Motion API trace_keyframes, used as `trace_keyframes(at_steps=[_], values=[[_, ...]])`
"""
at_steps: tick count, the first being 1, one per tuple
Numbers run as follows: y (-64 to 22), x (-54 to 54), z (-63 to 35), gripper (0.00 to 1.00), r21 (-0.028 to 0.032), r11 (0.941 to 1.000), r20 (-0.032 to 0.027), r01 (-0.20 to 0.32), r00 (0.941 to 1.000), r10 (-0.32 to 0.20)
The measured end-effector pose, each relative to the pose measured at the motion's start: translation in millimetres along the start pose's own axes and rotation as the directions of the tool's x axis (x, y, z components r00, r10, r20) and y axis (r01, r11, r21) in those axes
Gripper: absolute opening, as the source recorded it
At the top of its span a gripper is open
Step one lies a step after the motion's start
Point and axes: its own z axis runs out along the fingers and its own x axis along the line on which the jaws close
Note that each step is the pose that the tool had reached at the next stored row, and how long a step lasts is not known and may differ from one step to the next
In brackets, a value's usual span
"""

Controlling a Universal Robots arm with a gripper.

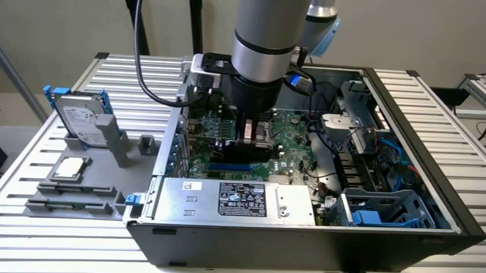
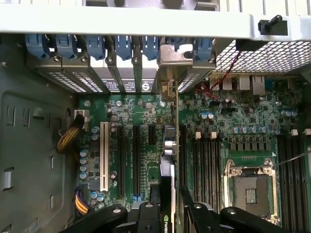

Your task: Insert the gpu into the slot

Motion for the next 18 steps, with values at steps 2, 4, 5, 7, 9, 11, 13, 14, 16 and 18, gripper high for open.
trace_keyframes(at_steps=[2, 4, 5, 7, 9, 11, 13, 14, 16, 18], values=[[0.7, -0.1, 1.3, 0.26, 0.0049, 1.0000, 0.0004, 0.000, 1.0000, 0.000], [1.6, 0.0, 1.9, 0.26, 0.0074, 1.0000, 0.0002, 0.001, 1.0000, -0.001], [1.6, 0.0, 1.9, 0.26, 0.0074, 1.0000, 0.0002, 0.001, 1.0000, -0.001], [1.5, -0.1, 2.0, 0.26, 0.0075, 1.0000, 0.0002, 0.001, 1.0000, -0.001], [1.6, 0.0, 2.3, 0.26, 0.0076, 1.0000, 0.0004, 0.001, 1.0000, -0.001], [1.5, 0.0, 3.3, 0.26, 0.0078, 1.0000, 0.0008, 0.001, 1.0000, -0.001], [1.6, 0.2, 4.7, 0.26, 0.0077, 1.0000, 0.0005, 0.001, 1.0000, -0.001], [1.6, 0.3, 5.7, 0.26, 0.0076, 1.0000, 0.0004, 0.001, 1.0000, -0.001], [1.8, 0.5, 7.6, 0.26, 0.0075, 1.0000, 0.0002, 0.001, 1.0000, -0.001], [2.1, 0.6, 9.5, 0.26, 0.0075, 1.0000, 0.0003, 0.002, 1.0000, -0.002]])
